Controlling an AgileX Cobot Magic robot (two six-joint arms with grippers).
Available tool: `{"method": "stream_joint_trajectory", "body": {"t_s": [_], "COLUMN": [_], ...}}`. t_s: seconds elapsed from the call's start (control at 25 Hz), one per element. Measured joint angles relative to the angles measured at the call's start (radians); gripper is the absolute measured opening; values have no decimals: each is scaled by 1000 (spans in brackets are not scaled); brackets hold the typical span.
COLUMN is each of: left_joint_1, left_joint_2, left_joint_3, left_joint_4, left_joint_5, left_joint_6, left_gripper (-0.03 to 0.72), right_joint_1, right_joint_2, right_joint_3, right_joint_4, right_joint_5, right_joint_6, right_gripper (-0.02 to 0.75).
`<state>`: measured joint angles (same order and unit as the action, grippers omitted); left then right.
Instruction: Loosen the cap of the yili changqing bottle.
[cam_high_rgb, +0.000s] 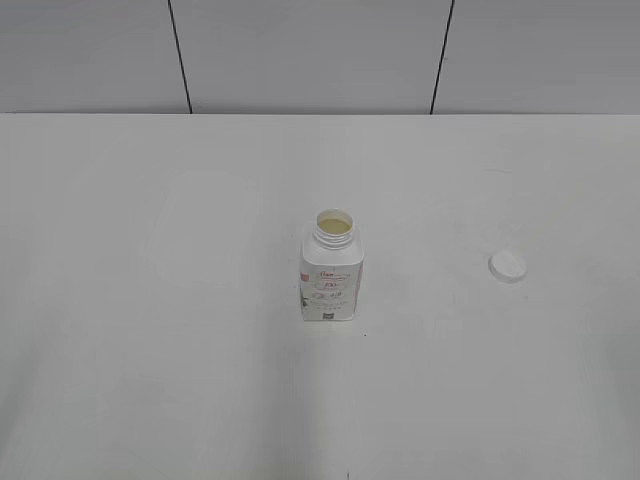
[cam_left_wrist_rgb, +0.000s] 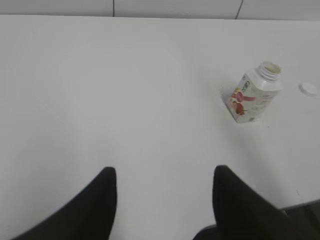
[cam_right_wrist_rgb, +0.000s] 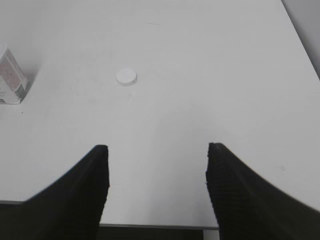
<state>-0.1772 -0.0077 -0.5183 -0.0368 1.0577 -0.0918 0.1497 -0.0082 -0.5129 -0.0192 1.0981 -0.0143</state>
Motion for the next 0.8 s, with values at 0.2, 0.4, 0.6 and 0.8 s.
{"method": "stream_joint_trajectory", "body": {"t_s": [0.2,0.4,0.6,0.8], "left_joint_1": [110,117,117,117], "left_joint_2": [0,0,0,0], "left_joint_3": [0,0,0,0], "left_joint_4": [-4,-10,-12,-13], "left_joint_5": [-1,-1,-1,-1], "left_joint_6": [0,0,0,0], "left_gripper": [382,380,380,379], "right_joint_1": [-64,-130,-131,-131], "right_joint_2": [0,0,0,0], "right_joint_3": [0,0,0,0], "right_joint_4": [11,19,19,19], "right_joint_5": [-1,-1,-1,-1], "right_joint_6": [0,0,0,0], "right_gripper": [491,491,491,491]}}
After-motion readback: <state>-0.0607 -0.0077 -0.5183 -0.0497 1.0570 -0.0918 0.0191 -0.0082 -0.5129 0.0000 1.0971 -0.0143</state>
